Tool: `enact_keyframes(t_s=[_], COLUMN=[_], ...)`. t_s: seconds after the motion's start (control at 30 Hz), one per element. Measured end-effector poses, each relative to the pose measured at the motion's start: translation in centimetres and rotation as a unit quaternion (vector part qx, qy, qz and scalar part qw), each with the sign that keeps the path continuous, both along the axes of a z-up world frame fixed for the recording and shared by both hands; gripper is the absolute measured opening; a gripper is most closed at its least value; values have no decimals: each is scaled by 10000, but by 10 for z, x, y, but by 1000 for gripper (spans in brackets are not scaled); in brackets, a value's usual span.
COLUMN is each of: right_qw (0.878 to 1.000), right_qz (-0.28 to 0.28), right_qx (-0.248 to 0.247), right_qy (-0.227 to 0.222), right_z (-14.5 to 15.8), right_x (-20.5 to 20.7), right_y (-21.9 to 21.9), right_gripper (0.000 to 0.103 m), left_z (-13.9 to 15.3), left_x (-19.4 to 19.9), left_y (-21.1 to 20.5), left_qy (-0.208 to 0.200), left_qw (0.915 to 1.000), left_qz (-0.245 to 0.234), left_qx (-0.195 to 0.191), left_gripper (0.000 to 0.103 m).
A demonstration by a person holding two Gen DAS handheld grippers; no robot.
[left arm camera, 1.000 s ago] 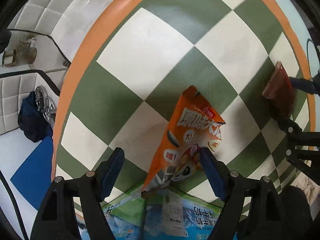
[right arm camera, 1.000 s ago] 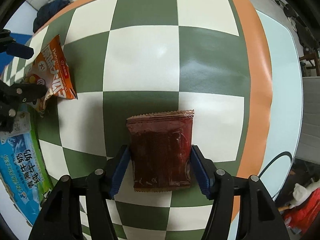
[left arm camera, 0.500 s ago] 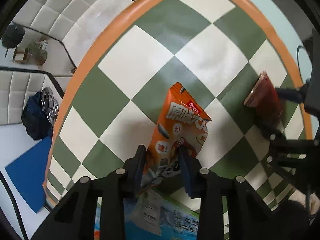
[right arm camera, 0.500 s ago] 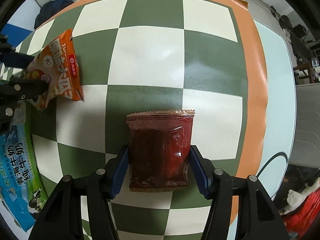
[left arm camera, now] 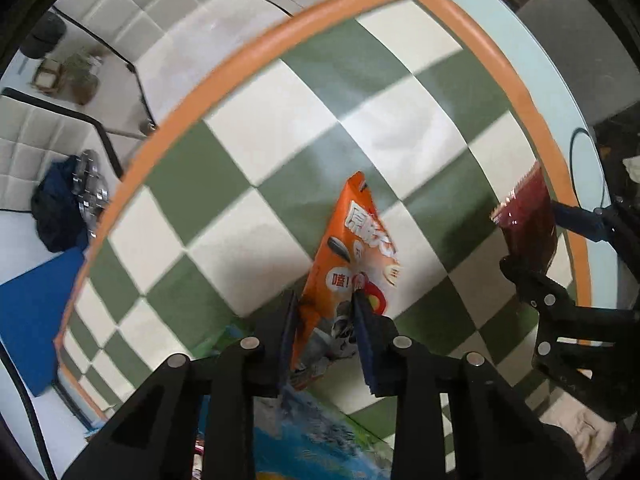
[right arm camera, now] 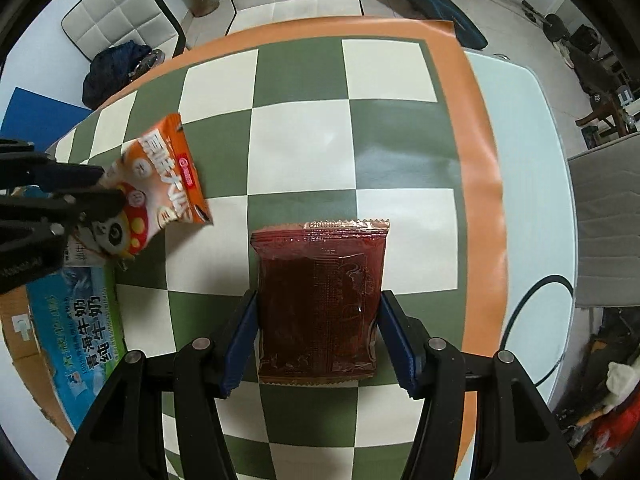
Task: Organize snacks
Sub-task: 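Carry the dark red packet and panda-print bag over the cardboard box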
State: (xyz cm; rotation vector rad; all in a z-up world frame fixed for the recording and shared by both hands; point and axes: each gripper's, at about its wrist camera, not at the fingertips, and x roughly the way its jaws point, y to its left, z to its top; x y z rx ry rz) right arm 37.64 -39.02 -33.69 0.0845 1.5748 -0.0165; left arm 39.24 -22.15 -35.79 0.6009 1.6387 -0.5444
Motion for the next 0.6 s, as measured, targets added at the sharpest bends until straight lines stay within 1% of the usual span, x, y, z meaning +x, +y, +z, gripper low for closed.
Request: enact_keyframes(t_s=[0.03, 0.07, 0.1, 0.17, 0.2, 0.27, 0.33, 0.43, 0.5, 0.53, 0.6], right_qw=[10000, 10000, 10000, 9999, 9999, 9998, 9997, 9994, 9992, 9992, 9990], right_qz=[-26, -63, -90, -138, -156, -192, -245, -342, -392, -408, -439], right_qx=[-2, 9, 16, 19, 12, -2, -18, -16, -23, -32, -46], right_qy=[-2, 0, 6, 21, 12, -5, -21, -12, -23, -38, -71], right_z=[0, -5, -5, -5, -5, -12, -11, -9, -7, -6, -3], right_x=[-2, -6, -5, -9, -11, -13, -19, -24, -27, -29, -33], right_y=[-1, -3, -3, -5, -2, -3, -6, -14, -18, -19, -22], right_gripper=[62, 62, 62, 62, 62, 62, 62, 62, 62, 62, 62], left_z=[-10, -16, -22, -33, -37, -38, -38, -37, -31, -28, -19], left_x=[-2, -5, -7, -14, -17, -19, -19, -22, -30, -33, -37], left_y=[-3, -6, -9, -15, -17, -22, -25, -24, -27, -28, -29], left_qy=[206, 326, 410, 448, 418, 357, 339, 114, -138, -251, -383], left_qw=[9998, 9994, 9990, 9979, 9974, 9973, 9973, 9982, 9984, 9984, 9987], left_qz=[-25, -56, -105, -284, -367, -404, -362, -265, -284, -276, -188], left_qx=[67, 118, 173, 366, 451, 491, 536, 521, 464, 431, 271], left_gripper=[27, 29, 29, 32, 32, 34, 35, 34, 30, 23, 19])
